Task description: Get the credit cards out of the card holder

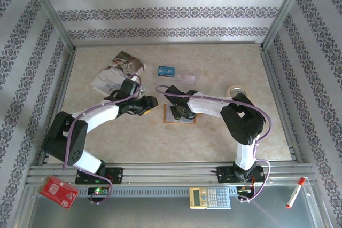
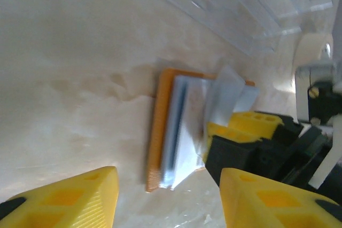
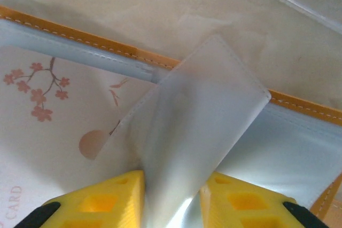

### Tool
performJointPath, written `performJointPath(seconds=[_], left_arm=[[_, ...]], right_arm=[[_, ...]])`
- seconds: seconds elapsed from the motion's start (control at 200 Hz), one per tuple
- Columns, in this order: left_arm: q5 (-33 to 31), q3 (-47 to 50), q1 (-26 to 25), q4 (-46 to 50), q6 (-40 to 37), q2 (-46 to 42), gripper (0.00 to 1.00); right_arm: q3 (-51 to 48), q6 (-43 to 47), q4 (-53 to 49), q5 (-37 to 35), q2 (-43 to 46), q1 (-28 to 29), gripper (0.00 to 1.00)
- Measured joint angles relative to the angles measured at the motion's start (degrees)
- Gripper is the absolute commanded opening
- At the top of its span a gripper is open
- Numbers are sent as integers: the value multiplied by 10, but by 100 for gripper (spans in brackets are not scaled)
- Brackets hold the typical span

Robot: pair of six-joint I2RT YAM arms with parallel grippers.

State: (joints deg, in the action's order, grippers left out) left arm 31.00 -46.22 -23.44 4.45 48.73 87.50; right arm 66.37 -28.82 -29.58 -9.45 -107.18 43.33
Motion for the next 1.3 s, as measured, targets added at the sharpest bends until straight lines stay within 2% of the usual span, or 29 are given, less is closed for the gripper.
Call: performJointPath(seconds=[0.21,0.51,1.014,1.299], left_arm=[[16,0,-58,-72,52,61,38],[29,-25,-76,-114,95,121,30],[37,-59,-83,-116,108,171,29],[46,-73,-89,-105,102,180,31]], right_arm=[[-30,-4,34,25,20,-11,33],[-67,-11,69,62,46,-27,32],[-114,-24,123,118,78,-49,31],[-161,-54,174,159,164,-79,35]])
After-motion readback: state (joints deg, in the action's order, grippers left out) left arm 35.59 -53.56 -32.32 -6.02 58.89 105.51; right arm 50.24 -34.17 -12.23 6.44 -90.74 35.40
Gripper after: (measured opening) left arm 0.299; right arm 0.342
